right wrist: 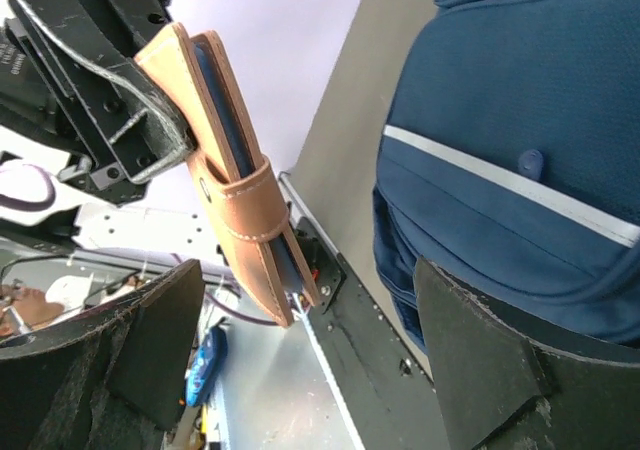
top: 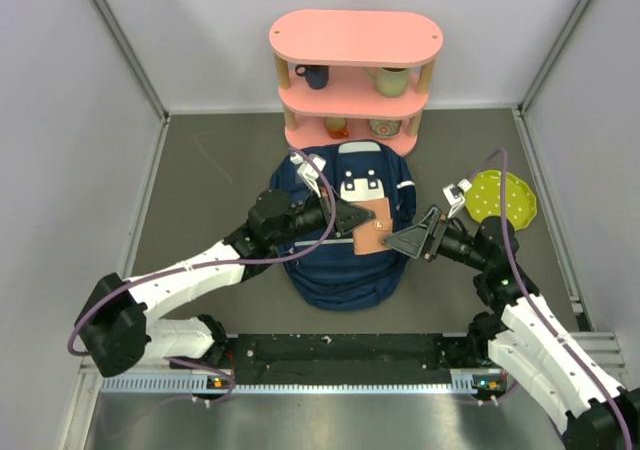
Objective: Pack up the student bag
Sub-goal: Pick up the stationery from the center of the board.
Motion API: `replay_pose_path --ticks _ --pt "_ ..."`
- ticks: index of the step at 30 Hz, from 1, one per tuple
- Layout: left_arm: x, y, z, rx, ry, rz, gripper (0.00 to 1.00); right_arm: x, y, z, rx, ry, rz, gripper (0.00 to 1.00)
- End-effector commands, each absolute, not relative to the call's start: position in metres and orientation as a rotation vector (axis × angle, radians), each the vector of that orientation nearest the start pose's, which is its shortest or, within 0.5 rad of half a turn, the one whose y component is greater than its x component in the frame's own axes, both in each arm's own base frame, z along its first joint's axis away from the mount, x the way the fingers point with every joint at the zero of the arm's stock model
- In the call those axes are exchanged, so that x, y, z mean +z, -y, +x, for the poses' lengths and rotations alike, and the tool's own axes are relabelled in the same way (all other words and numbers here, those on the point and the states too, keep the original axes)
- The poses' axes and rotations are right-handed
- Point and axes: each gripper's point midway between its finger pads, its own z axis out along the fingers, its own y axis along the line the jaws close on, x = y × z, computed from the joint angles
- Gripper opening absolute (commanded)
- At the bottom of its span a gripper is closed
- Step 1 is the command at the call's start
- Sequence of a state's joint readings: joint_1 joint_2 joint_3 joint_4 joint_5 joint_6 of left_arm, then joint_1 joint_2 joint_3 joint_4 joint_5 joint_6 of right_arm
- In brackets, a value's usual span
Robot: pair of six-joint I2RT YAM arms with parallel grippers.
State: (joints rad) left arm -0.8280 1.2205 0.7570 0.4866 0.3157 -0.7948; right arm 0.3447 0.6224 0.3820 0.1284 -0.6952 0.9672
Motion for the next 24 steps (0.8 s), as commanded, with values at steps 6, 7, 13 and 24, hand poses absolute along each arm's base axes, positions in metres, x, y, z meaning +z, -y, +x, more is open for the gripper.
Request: replay_pose_path --ticks 6,7,13,24 --pt "0.306 0.367 0.205 -1.619 -1.62 0.37 0.0 0.261 -0.223 0.175 1.685 -1.739 -0.123 0.61" --pt "0.304 0.367 0.205 -1.619 -1.625 0.371 0.0 0.262 -0.224 0.174 1.692 -1.736 -0.129 0.58" --pt "0.306 0.368 0.205 -1.638 -1.617 0.366 0.0 0.262 -0.227 0.168 1.729 -1.751 -0.177 0.53" --pt "0.302 0.371 0.203 -1.656 -1.632 0.375 0.0 0.258 -0.228 0.166 1.731 -1.762 -0.179 0.0"
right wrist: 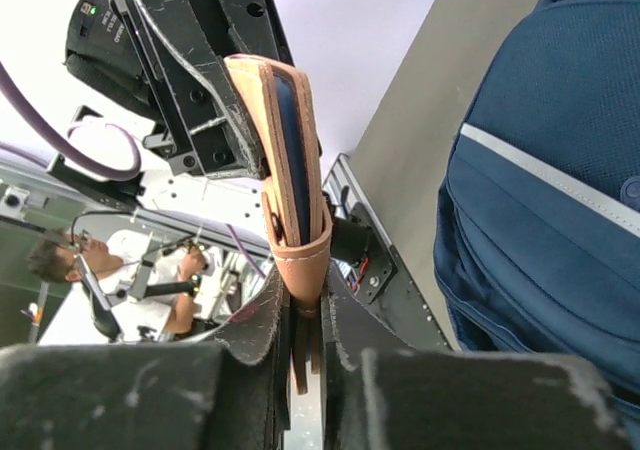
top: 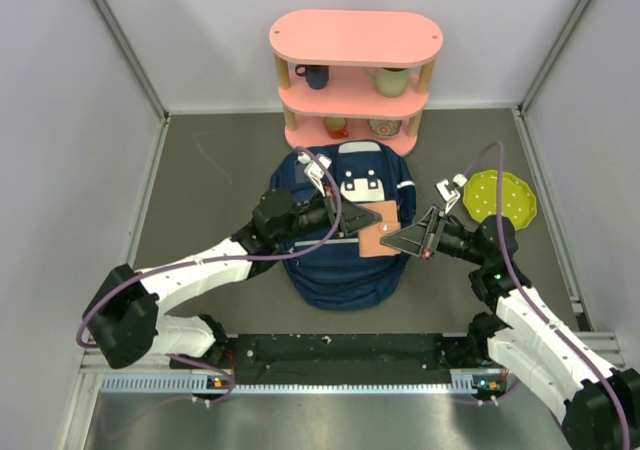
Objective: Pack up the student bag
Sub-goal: Pick up the stationery from the center of the board.
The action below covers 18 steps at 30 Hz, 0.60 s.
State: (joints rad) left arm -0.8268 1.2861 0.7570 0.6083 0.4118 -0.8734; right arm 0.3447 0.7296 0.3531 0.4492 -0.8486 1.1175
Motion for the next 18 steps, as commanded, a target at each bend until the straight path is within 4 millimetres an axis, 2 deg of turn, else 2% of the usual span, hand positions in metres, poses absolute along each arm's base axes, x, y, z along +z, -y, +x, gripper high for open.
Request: replay_pose_path --ticks 1,2,3,4,5,6,7,8,9,11,12,15,16,18 --pt "0.301 0.371 0.203 -1.649 -1.642 0.378 0.11 0.259 -0.227 0.167 1.724 -1.759 -0.174 0.0" --pt "0.291 0.371 0.204 -1.617 -1.687 0.386 0.26 0.253 -0.226 0.171 1.696 -1.788 -0.137 0.0" --pt "0.289 0.37 0.207 -1.59 -1.704 0.38 0.56 0.247 -0.224 0.174 1.664 -1.814 -0.106 0.0" --pt "0.289 0.366 0.208 -1.561 -1.715 0.371 0.62 0.25 -0.221 0.177 1.62 -1.814 -0.086 0.0" --pt "0.282 0.363 0.211 -1.509 -1.746 0.367 0.68 0.224 -0.213 0.188 1.5 -1.923 0.02 0.0" --pt "0.264 0.355 0.219 -1.419 -1.827 0.314 0.73 0.216 -0.207 0.193 1.426 -1.955 0.065 0.0" --pt "0.263 0.347 0.219 -1.378 -1.84 0.304 0.8 0.21 -0.199 0.196 1.353 -1.985 0.113 0.0" --pt "0.255 0.341 0.222 -1.308 -1.861 0.312 0.83 0.205 -0.186 0.206 1.244 -1.972 0.184 0.0" --pt "0.235 0.33 0.225 -1.209 -1.945 0.293 0.84 0.192 -0.178 0.204 1.186 -2.024 0.241 0.0" --pt "0.226 0.316 0.224 -1.097 -1.961 0.35 0.87 0.19 -0.164 0.207 1.112 -1.992 0.322 0.0" --pt "0.207 0.303 0.225 -0.99 -2.03 0.347 0.87 0.181 -0.158 0.205 1.078 -2.018 0.37 0.0" --pt "0.191 0.28 0.224 -0.749 -2.063 0.455 0.9 0.18 -0.143 0.205 1.017 -1.98 0.458 0.0" --pt "0.181 0.271 0.22 -0.653 -2.096 0.495 0.91 0.174 -0.138 0.202 0.992 -1.999 0.494 0.0" --pt "0.179 0.266 0.22 -0.55 -2.074 0.581 0.92 0.175 -0.13 0.204 0.949 -1.975 0.529 0.0"
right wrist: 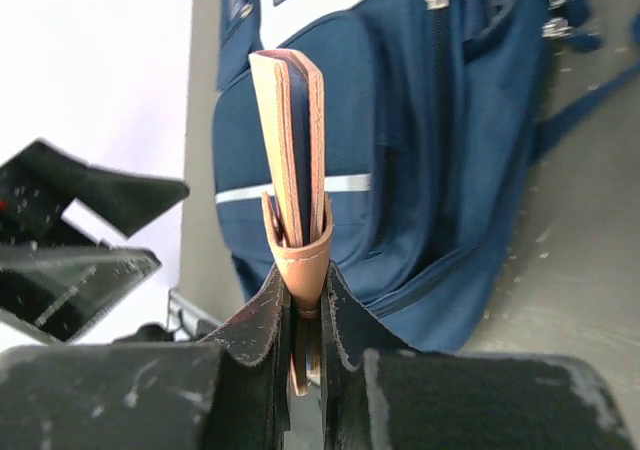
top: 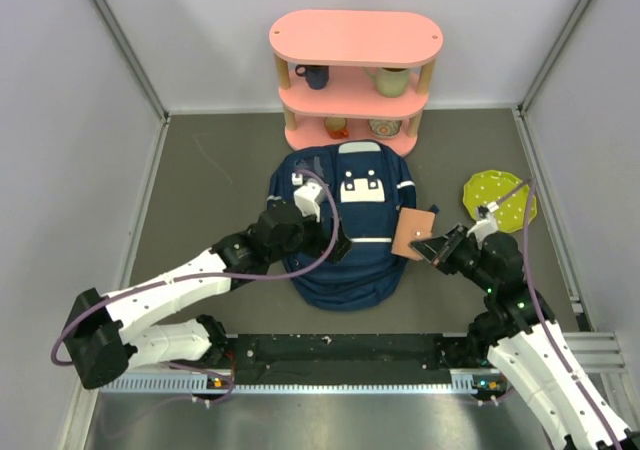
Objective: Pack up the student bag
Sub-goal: Pick up the stationery from the center of the board.
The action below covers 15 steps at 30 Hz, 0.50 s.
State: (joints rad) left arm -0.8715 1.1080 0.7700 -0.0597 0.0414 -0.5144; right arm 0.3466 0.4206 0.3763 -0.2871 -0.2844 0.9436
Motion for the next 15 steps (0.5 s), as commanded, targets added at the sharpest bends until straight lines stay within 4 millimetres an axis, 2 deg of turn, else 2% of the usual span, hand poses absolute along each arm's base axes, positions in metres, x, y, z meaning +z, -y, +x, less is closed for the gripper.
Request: replay_pose_path --ticks 1,3,4,6,7,8,9,11,12,15 --pt "0.176 0.266 0.217 -0.498 -2.067 0.626 0.92 0.174 -0.128 0.203 0.937 -1.978 0.537 0.0" --pt "0.18 0.268 0.218 -0.42 -2.026 0.699 0.93 0.175 -0.124 0.204 0.916 -1.974 0.549 0.0" --pt "0.175 0.274 0.214 -0.385 -2.02 0.747 0.93 0.178 -0.124 0.204 0.915 -1.972 0.549 0.0" --pt "0.177 0.273 0.221 -0.284 -1.994 0.777 0.93 0.178 -0.123 0.204 0.905 -1.975 0.555 0.0" --pt "0.168 0.28 0.218 -0.254 -1.999 0.823 0.93 0.179 -0.123 0.204 0.906 -1.973 0.555 0.0" --pt "0.17 0.282 0.22 -0.219 -1.982 0.855 0.93 0.178 -0.121 0.204 0.898 -1.976 0.565 0.0" --pt "0.159 0.287 0.22 -0.184 -1.994 0.9 0.91 0.177 -0.121 0.203 0.896 -1.981 0.564 0.0" --pt "0.159 0.295 0.217 -0.16 -1.997 0.939 0.9 0.176 -0.12 0.202 0.891 -1.984 0.573 0.0" --pt "0.146 0.296 0.215 -0.123 -2.024 0.978 0.89 0.175 -0.12 0.202 0.891 -1.988 0.573 0.0" --pt "0.134 0.301 0.214 -0.063 -2.029 1.049 0.87 0.172 -0.121 0.201 0.89 -1.997 0.572 0.0"
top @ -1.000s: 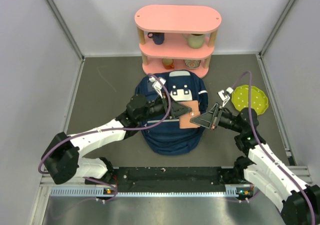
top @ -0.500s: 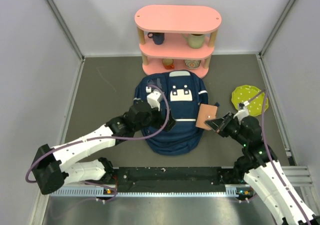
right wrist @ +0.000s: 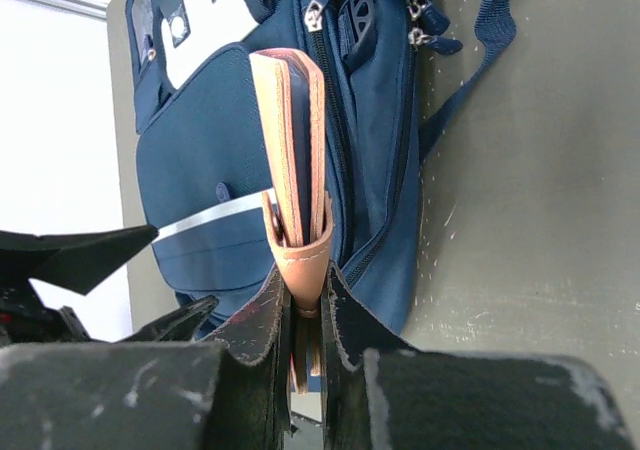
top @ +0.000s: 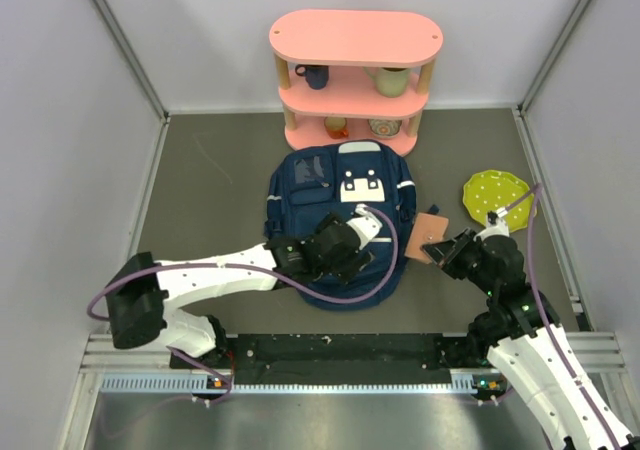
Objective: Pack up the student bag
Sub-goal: Pick up the stationery from the center of the board, then place the stationery in the student bag.
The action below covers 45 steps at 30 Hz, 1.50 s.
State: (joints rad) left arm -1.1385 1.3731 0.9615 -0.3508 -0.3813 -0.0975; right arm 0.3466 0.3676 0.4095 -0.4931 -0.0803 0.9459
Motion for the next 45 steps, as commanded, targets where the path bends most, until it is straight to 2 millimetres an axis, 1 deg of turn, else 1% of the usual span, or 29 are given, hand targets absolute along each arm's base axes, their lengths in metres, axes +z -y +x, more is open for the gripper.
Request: replay_pose_path --ticks 1,4,9,12,14,16,17,18,20,21,24,25,27,28,32,33,36,39,40,42,43,45 --pt "0.132 0.303 0.211 -0.052 -2.025 1.065 0.87 0.171 -0.121 0.201 0.888 -2.001 0.575 0.0" --pt "0.125 0.305 0.209 -0.042 -2.028 1.096 0.87 0.168 -0.121 0.201 0.89 -2.007 0.586 0.0" --pt "0.119 0.308 0.209 -0.027 -2.029 1.113 0.85 0.162 -0.12 0.201 0.877 -2.025 0.594 0.0" --pt "0.127 0.31 0.209 -0.04 -2.016 1.097 0.85 0.162 -0.12 0.202 0.872 -2.029 0.588 0.0" --pt "0.125 0.31 0.211 -0.028 -2.012 1.093 0.84 0.161 -0.12 0.202 0.868 -2.03 0.593 0.0" --pt "0.122 0.309 0.214 0.004 -2.014 1.087 0.79 0.159 -0.12 0.203 0.866 -2.03 0.598 0.0" --pt "0.118 0.304 0.22 0.065 -2.015 1.071 0.75 0.159 -0.12 0.203 0.869 -2.033 0.597 0.0" --pt "0.116 0.302 0.223 0.08 -2.025 1.062 0.66 0.159 -0.121 0.203 0.869 -2.037 0.59 0.0" --pt "0.119 0.304 0.224 0.087 -2.028 1.057 0.57 0.16 -0.122 0.203 0.869 -2.04 0.584 0.0" --pt "0.123 0.305 0.225 0.075 -2.025 1.045 0.5 0.161 -0.123 0.203 0.873 -2.042 0.576 0.0" --pt "0.137 0.312 0.225 0.004 -1.997 1.011 0.4 0.16 -0.123 0.202 0.88 -2.044 0.579 0.0" --pt "0.141 0.313 0.225 -0.011 -1.99 1.003 0.34 0.16 -0.123 0.202 0.883 -2.043 0.579 0.0" --pt "0.149 0.313 0.226 -0.029 -1.978 0.987 0.26 0.158 -0.124 0.201 0.887 -2.046 0.579 0.0" --pt "0.151 0.313 0.226 -0.032 -1.976 0.985 0.19 0.159 -0.124 0.201 0.888 -2.046 0.579 0.0" --pt "0.157 0.314 0.226 -0.043 -1.97 0.984 0.06 0.158 -0.125 0.2 0.896 -2.051 0.575 0.0" --pt "0.157 0.314 0.226 -0.048 -1.969 0.987 0.0 0.157 -0.126 0.199 0.9 -2.056 0.57 0.0" --pt "0.161 0.314 0.228 -0.054 -1.969 0.96 0.0 0.158 -0.128 0.198 0.91 -2.06 0.564 0.0" --pt "0.171 0.312 0.237 -0.056 -1.98 0.861 0.0 0.162 -0.131 0.197 0.938 -2.06 0.55 0.0" --pt "0.179 0.315 0.24 -0.073 -1.977 0.833 0.0 0.163 -0.133 0.196 0.95 -2.06 0.547 0.0" --pt "0.189 0.318 0.242 -0.113 -1.98 0.788 0.0 0.166 -0.141 0.192 1.008 -2.071 0.531 0.0" --pt "0.2 0.323 0.244 -0.14 -1.97 0.758 0.0 0.167 -0.143 0.19 1.031 -2.074 0.526 0.0" --pt "0.213 0.326 0.246 -0.183 -1.967 0.698 0.0 0.171 -0.151 0.186 1.095 -2.082 0.523 0.0"
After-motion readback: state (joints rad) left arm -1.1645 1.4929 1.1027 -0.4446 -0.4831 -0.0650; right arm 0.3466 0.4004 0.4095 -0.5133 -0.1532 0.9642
